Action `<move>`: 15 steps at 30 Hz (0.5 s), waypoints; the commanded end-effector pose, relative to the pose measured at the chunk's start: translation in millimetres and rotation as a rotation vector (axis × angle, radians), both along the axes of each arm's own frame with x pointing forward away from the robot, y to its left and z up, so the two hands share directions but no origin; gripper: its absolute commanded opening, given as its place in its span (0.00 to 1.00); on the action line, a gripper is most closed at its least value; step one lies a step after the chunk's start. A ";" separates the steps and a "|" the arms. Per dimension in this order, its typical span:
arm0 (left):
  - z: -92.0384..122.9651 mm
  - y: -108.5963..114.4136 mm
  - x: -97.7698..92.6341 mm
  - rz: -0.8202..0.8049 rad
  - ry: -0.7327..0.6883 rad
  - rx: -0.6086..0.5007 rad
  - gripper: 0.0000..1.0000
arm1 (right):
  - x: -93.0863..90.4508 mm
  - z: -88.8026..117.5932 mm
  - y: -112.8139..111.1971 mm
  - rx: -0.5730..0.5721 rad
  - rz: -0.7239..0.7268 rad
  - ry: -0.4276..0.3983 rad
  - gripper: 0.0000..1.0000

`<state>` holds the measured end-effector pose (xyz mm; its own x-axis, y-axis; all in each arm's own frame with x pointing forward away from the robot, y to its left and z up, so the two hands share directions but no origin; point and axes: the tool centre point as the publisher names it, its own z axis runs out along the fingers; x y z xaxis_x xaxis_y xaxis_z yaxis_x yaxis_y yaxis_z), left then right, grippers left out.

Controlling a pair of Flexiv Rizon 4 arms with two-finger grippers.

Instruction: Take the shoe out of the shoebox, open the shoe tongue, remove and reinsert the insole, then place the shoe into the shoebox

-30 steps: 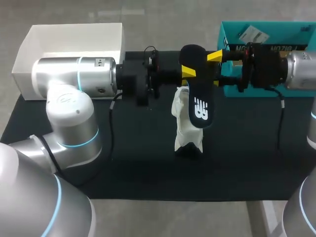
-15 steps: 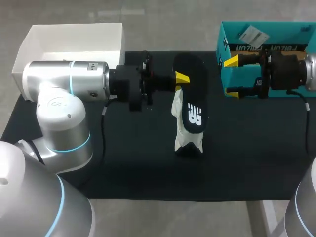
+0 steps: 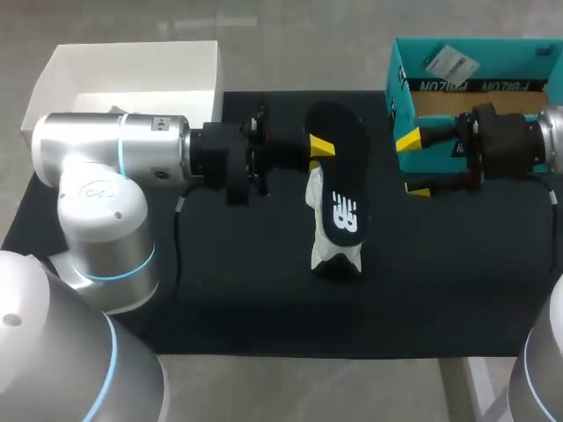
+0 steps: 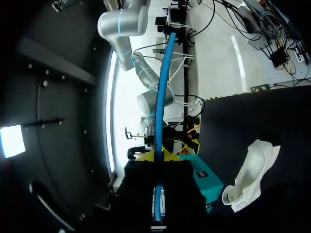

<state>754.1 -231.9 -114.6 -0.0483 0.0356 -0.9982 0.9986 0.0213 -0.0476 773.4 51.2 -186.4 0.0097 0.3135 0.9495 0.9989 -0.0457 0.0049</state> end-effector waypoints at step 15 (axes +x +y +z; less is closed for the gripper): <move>0.3 2.8 -2.0 -0.010 0.010 0.006 0.00 | 11.2 31.7 -136.1 -0.370 -0.044 -0.093 1.00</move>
